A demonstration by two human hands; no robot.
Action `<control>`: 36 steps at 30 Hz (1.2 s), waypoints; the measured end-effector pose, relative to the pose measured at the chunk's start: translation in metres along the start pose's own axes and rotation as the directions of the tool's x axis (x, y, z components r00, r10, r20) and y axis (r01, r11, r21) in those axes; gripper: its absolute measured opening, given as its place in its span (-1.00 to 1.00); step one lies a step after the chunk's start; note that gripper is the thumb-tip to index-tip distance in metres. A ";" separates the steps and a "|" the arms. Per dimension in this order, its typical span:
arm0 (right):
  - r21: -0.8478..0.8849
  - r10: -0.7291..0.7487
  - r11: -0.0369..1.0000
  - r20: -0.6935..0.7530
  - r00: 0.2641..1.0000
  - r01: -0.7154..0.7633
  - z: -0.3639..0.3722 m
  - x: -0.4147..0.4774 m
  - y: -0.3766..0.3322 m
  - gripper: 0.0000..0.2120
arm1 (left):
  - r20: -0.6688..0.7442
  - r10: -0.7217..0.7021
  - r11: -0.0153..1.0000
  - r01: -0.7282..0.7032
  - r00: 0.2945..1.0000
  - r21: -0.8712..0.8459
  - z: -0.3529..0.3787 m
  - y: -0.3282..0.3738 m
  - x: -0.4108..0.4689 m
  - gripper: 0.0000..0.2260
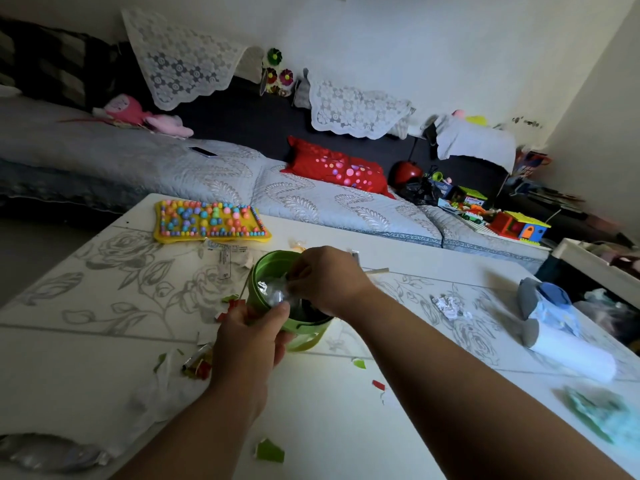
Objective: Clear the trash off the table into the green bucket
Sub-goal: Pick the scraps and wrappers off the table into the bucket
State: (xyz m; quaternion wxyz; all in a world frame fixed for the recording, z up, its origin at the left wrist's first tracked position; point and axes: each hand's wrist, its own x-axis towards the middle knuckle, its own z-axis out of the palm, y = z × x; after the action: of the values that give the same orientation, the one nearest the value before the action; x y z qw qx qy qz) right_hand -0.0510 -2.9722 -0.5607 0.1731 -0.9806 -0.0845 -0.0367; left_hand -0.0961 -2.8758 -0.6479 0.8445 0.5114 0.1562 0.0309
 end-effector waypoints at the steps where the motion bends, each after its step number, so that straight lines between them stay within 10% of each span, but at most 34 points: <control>1: 0.000 -0.013 1.000 0.004 1.000 0.013 -0.004 -0.003 -0.001 -0.76 | -0.001 -0.002 1.000 0.002 1.000 -0.015 -0.001 0.001 0.000 -0.81; 24: 0.215 0.064 0.977 -0.227 0.972 -0.014 -0.060 -0.039 0.045 -0.63 | -0.018 0.021 0.997 -0.023 1.000 -0.076 -0.001 0.003 0.003 -0.86; 30: 0.105 0.271 0.962 -0.217 0.938 -0.253 -0.058 -0.065 0.127 -0.66 | -0.015 0.049 0.998 -0.049 0.999 -0.044 0.000 -0.001 0.003 -0.88; 36: 0.021 0.565 0.823 0.084 0.821 -0.568 -0.005 -0.104 0.216 -0.48 | -0.006 0.052 0.997 -0.052 0.999 -0.048 0.002 -0.003 0.002 -0.92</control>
State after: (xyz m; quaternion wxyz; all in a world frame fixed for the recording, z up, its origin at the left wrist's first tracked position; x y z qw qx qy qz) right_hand -0.1146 -3.1895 -0.6388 0.1950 -0.9579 0.2034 0.0544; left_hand -0.0935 -2.8786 -0.6502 0.8552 0.4946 0.1439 0.0579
